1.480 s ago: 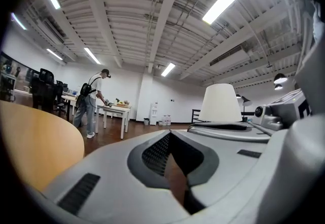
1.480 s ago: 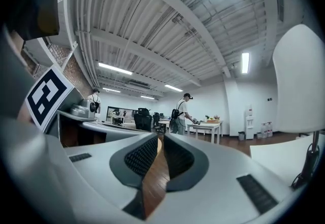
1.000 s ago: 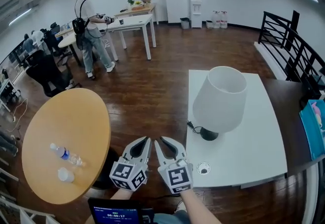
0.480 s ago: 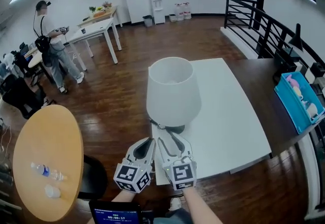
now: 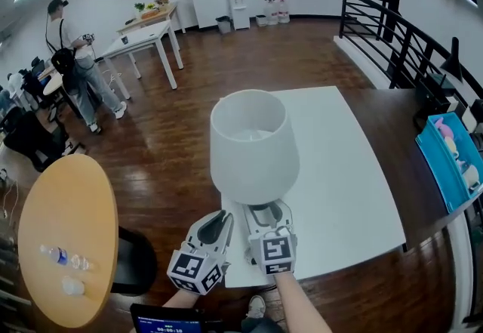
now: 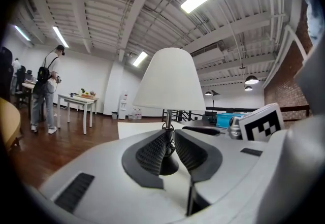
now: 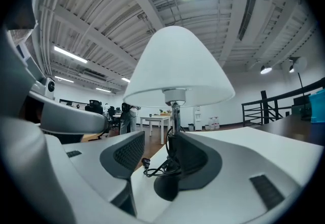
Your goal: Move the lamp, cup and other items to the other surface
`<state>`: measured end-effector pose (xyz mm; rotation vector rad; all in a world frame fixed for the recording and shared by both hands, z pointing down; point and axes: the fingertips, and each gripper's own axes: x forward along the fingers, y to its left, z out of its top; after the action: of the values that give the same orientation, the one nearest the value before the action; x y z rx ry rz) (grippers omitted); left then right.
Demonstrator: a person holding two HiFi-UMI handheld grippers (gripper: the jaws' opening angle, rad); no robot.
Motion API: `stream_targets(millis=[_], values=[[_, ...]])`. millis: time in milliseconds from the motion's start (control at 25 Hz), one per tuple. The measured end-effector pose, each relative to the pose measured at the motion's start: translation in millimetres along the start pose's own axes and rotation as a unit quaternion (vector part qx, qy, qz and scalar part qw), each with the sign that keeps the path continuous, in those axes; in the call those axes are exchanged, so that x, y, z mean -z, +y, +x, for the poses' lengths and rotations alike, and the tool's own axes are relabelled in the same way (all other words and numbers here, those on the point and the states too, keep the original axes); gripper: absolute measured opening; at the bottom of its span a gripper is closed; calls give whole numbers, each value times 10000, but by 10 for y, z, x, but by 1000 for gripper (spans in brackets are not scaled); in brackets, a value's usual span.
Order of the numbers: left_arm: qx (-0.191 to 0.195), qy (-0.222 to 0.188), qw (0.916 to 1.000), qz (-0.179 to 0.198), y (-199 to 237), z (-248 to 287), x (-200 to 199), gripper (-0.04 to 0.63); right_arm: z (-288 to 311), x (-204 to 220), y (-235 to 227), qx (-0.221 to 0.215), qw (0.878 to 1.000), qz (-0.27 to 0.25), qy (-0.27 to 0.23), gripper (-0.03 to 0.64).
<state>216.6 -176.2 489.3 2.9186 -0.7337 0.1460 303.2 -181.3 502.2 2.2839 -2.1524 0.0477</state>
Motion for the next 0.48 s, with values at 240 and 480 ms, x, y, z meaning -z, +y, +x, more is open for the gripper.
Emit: stream_targets(millis=[240,480], values=[[-281,61,9995,-95,280,33,19,69,386,33,-151,-24,10000,-77,-16,261],[-548,204,9983,-69,511,45,23,68,730,152,-215,-332,9992,-196,143,259]])
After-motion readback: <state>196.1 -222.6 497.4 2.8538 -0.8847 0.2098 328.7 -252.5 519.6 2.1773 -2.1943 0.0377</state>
